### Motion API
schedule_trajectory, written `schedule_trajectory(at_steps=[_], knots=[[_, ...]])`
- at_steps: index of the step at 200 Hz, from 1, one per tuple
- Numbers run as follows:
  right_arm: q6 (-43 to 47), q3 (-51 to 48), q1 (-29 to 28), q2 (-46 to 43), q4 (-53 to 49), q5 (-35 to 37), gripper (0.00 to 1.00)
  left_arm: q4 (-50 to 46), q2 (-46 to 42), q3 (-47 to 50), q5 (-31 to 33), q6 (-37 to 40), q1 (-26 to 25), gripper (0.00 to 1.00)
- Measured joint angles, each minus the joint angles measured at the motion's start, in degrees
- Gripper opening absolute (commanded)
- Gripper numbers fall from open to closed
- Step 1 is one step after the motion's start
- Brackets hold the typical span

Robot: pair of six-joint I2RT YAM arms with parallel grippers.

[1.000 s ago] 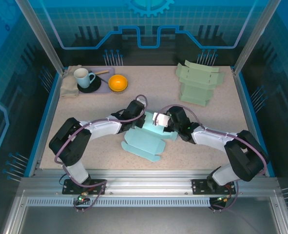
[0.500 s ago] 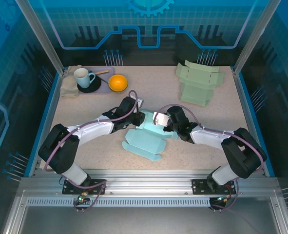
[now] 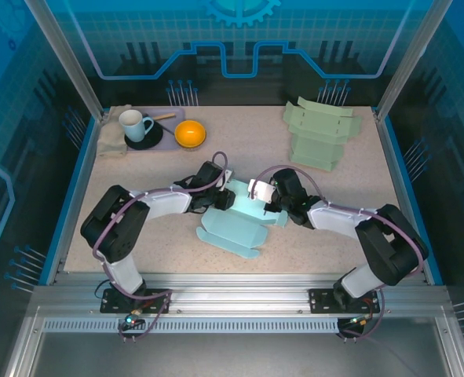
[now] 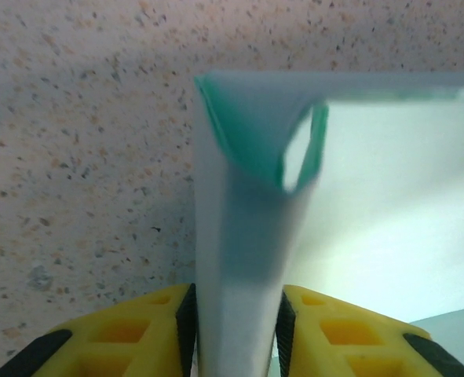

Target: Fold the paper box

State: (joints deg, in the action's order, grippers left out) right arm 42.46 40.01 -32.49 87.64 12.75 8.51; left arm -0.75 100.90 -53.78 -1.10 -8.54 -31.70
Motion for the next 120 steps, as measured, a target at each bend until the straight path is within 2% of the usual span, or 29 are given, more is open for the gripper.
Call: schedule_trajectory(at_steps=[28, 60, 75, 120], knots=[[-0.48, 0.22, 0.28, 0.72, -0.31, -0.02, 0.0, 0.0, 0.0, 0.37, -0.24, -0.15, 0.0, 0.27], [-0.52, 0.22, 0.39, 0.85, -0.81, -0.17, 0.0, -0.7, 0.66, 0.07, 1.49, -0.2, 0.04, 0.0], [-0.7, 0.28, 0.42, 1.18, -1.14, 0.24, 0.0, -2.73, 2.23, -2.16, 4.02, -0.52, -0.83, 0.0], [-1.46, 0.9, 0.68, 2.03, -0.48, 3.52, 0.0, -10.67, 7.13, -10.47, 17.53, -2.51, -5.55, 0.0]])
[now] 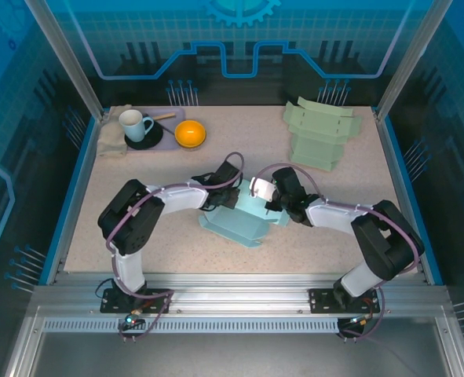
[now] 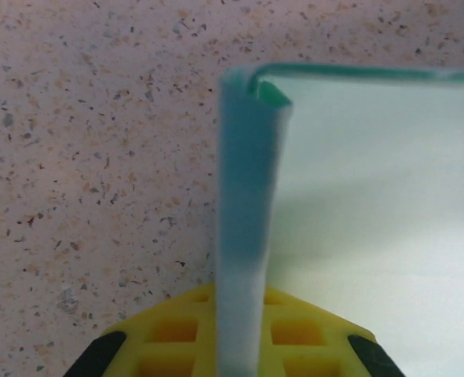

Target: Fold the paper box

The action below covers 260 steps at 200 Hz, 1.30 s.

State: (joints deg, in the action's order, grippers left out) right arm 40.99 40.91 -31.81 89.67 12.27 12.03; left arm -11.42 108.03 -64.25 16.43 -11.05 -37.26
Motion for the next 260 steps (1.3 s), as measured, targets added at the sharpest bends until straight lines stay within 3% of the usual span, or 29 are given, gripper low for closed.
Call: schedule_trajectory(at_steps=[23, 46, 83, 134, 167, 204, 260], knots=[[-0.5, 0.02, -0.02, 0.55, 1.01, -0.09, 0.0, -0.96, 0.04, -0.13, 1.92, -1.62, -0.59, 0.0], [-1.11, 0.02, -0.02, 0.7, 1.57, -0.33, 0.0, -2.21, 0.04, -0.72, 1.68, -2.99, -0.61, 0.14], [-2.49, 0.0, -0.02, 0.7, 1.75, -0.63, 0.0, -5.6, 0.04, -2.38, 1.27, -6.58, 0.13, 0.29], [-4.02, -0.46, -0.02, 0.7, 2.45, -0.46, 0.0, -10.29, -1.92, -4.11, -6.8, -8.59, 3.89, 0.4], [-4.33, -0.46, 0.0, 0.72, 2.45, -0.11, 0.0, -12.09, -5.25, -4.44, -11.87, -8.55, 5.64, 0.4], [-4.42, -0.46, 0.0, 0.9, 2.43, -0.04, 0.0, -12.33, -5.44, -7.13, -13.33, -7.76, 5.77, 0.38], [-4.37, -0.46, 0.0, 1.09, 2.21, -0.13, 0.0, -9.57, -0.09, -10.91, -14.03, -4.26, 6.12, 0.25]])
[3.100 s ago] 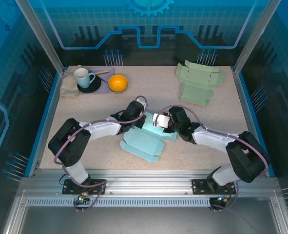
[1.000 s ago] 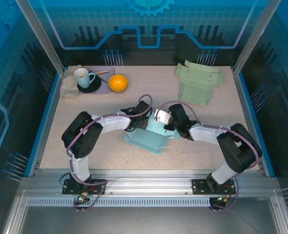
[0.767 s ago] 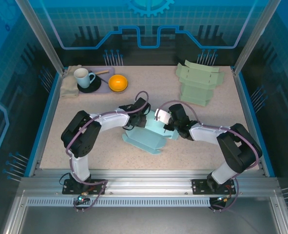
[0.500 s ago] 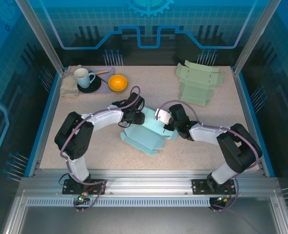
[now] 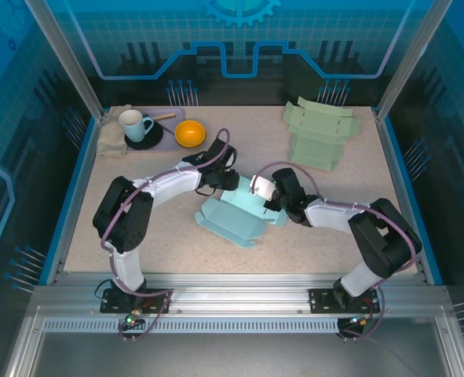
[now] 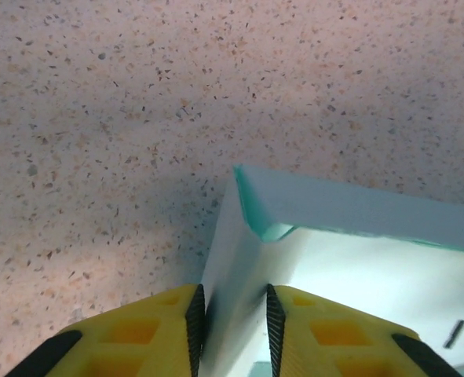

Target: Fold the paper box

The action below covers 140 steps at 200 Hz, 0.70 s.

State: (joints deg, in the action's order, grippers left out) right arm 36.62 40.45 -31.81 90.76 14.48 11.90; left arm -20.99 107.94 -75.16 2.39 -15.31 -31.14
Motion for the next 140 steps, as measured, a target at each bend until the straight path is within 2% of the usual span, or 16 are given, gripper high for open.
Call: schedule_trajectory(at_steps=[46, 65, 108, 140], knots=[[0.0, -0.02, 0.31, 0.13, -0.74, 0.28, 0.0, 1.16, 2.19, -0.09, -1.9, 3.23, 0.48, 0.0], [-0.35, 0.02, 0.33, 0.17, -0.83, 0.35, 0.0, -0.13, 2.95, -1.38, 0.44, 3.48, -0.31, 0.0], [-2.19, 0.79, 0.31, 1.9, -1.03, 1.73, 0.0, -6.69, 7.76, -8.41, 12.39, 3.41, -4.0, 0.0], [-3.61, 1.49, -0.28, 3.02, -0.33, 2.49, 0.0, -8.98, 9.31, -10.51, 17.68, 3.45, -5.22, 0.0]])
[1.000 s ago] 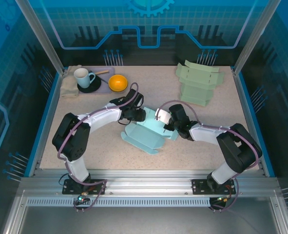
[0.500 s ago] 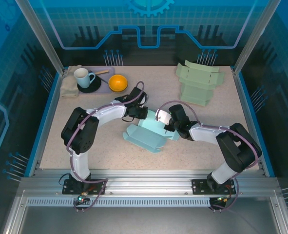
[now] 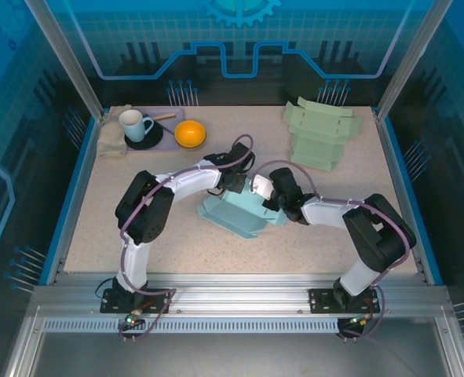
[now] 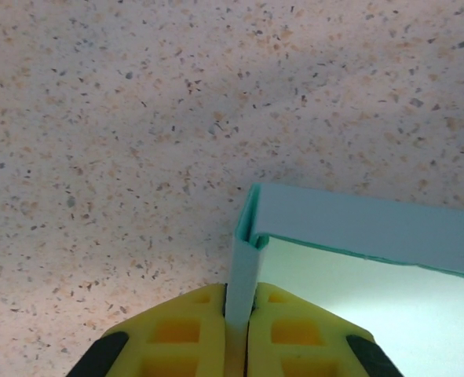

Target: Fold the paper box

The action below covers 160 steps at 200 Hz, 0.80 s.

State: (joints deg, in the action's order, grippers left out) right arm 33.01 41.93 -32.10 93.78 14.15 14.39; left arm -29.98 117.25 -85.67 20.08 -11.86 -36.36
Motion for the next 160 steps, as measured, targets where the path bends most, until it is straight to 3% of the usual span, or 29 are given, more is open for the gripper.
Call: schedule_trajectory(at_steps=[72, 160], knots=[[-3.04, -0.31, -0.66, 1.4, 0.94, 1.27, 0.0, -4.33, 4.2, -5.05, 5.42, 0.22, -1.9, 0.09], [-3.72, -2.14, -1.73, 1.46, 3.76, 2.05, 0.0, -2.71, 0.55, -0.09, -1.79, -5.99, 0.87, 0.35]])
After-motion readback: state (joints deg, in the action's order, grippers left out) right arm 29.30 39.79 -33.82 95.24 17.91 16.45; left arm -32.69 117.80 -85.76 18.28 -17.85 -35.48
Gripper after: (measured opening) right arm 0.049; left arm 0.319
